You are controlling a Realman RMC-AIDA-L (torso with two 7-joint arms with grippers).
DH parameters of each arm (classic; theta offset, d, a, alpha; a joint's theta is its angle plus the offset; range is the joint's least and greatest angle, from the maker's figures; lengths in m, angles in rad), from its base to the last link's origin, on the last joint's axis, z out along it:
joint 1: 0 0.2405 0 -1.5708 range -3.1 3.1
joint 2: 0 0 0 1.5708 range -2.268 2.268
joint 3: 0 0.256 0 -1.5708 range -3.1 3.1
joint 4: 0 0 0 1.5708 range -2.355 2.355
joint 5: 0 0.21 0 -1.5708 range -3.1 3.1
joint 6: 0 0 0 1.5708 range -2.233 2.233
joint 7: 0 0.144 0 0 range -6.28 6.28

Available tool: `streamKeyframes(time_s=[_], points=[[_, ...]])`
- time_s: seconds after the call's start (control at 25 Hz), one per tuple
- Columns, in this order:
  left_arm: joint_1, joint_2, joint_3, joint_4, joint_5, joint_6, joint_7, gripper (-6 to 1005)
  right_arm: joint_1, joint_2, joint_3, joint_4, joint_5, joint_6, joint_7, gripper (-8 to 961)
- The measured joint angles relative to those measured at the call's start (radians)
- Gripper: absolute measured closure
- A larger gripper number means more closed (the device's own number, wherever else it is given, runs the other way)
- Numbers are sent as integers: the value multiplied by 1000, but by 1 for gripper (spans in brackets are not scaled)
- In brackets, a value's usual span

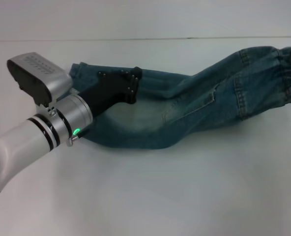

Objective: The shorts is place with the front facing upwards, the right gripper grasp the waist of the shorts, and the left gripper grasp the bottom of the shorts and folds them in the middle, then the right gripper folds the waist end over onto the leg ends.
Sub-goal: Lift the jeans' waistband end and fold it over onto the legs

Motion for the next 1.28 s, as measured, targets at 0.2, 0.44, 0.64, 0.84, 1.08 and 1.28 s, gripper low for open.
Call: streamKeyframes(time_s=[0.2,0.44,0.64,0.84,1.08,1.28], points=[[-62,0,53,-63,-15,-18,8,999,24,-7,-6,-31,8,-70,51,895],[-72,0,64,-82,-16,-17,-1,999,88,-18,-18,-31,62,-140,64,895],[-69,0,91,-83,-16,-7,-8,999,196,-32,-63,-30,68,-152,76,896],[-65,0,136,-84,-16,16,-39,999,327,-41,-184,-25,33,-41,74,895],[-39,0,150,-80,-16,69,-42,999,411,-26,-249,-19,27,58,79,896],[-19,0,151,-75,-15,108,-42,999,471,-9,-328,29,27,145,81,896]])
